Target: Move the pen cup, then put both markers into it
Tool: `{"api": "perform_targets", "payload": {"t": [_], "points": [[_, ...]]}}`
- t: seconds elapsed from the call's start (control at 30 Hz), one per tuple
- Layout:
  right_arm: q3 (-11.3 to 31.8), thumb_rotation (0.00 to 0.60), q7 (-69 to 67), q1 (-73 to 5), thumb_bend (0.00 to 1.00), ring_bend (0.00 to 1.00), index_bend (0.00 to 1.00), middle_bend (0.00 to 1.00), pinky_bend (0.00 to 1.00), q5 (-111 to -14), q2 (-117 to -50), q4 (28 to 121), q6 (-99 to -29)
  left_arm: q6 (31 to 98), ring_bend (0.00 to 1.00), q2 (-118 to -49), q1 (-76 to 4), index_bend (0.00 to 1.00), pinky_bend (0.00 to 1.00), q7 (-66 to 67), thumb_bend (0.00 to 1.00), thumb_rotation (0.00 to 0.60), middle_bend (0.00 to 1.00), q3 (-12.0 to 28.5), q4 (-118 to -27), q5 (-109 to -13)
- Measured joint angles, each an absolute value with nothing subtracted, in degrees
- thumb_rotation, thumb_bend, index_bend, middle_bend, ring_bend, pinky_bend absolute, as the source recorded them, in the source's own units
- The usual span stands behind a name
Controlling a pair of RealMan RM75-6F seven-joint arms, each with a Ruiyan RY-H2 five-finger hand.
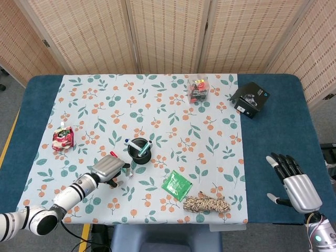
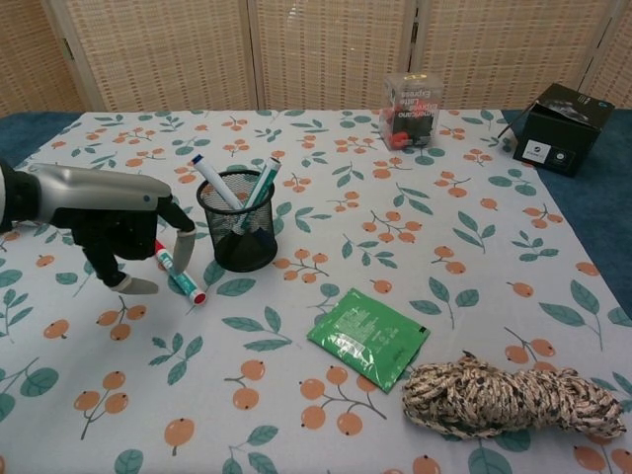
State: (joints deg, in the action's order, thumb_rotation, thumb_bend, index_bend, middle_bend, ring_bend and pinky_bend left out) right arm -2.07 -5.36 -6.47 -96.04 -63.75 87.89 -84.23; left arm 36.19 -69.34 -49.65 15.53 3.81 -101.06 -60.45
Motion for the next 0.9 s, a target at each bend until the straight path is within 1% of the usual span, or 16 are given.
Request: {"api": "perform_targets", "payload": {"t": [0.17, 0.3, 0.57, 0.9], "points": [[-2.23, 0.600, -6.05, -6.28, 0.13, 0.00, 0.00, 0.00, 0.00, -96.39, -63.43, 87.91, -84.84, 35.77, 0.93, -72.01, -51.32, 0.49, 0.94, 16.24, 0.37, 0.600, 1.00, 3.42, -97.76, -58.06], [-2.35, 0.600, -6.43, -6.13, 0.13, 0.00, 0.00, 0.00, 0.00, -96.58, -63.27, 87.86, -85.14, 35.69, 0.93, -73.84, -51.86, 0.50, 0.94, 15.52, 0.37, 0.600, 1.00, 3.33, -94.93, -58.11], [-2.49, 0.600, -6.64, -6.22, 0.13, 0.00, 0.00, 0.00, 0.00, -96.49, -63.09, 87.98, -84.74, 36.15, 0.93, -75.92, -52.34, 0.50, 0.94, 14.79, 0.37, 0.600, 1.00, 2.59, -91.30, -61.92], [-2.53, 0.600, -6.38, -6.22, 0.13, 0.00, 0.00, 0.00, 0.00, -96.38, -63.07, 88.16, -84.61, 37.08, 0.93, -77.92, -52.19, 0.46, 0.94, 14.05, 0.37, 0.600, 1.00, 1.58, -88.03, -66.11]]}}
